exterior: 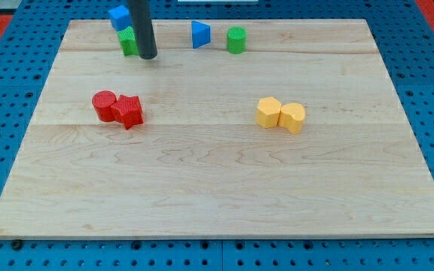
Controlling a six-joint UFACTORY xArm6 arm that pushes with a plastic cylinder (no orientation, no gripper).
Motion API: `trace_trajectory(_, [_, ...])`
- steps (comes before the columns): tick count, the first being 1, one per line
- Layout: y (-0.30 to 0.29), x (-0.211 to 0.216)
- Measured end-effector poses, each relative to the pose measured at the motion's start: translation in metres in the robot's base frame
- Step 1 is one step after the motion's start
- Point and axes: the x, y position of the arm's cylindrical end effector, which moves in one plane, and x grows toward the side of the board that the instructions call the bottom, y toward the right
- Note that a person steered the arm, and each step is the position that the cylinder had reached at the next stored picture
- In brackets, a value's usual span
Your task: Move the green star to the bottom left of the green circle
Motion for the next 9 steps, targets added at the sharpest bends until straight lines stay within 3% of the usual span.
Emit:
trace_trajectory(2, [-0.113,0.011])
trace_trajectory(4, [-0.141,-0.03])
trace_trajectory(5, [-0.128,-0.062])
trace_trajectory(9, [0.01,-0.046])
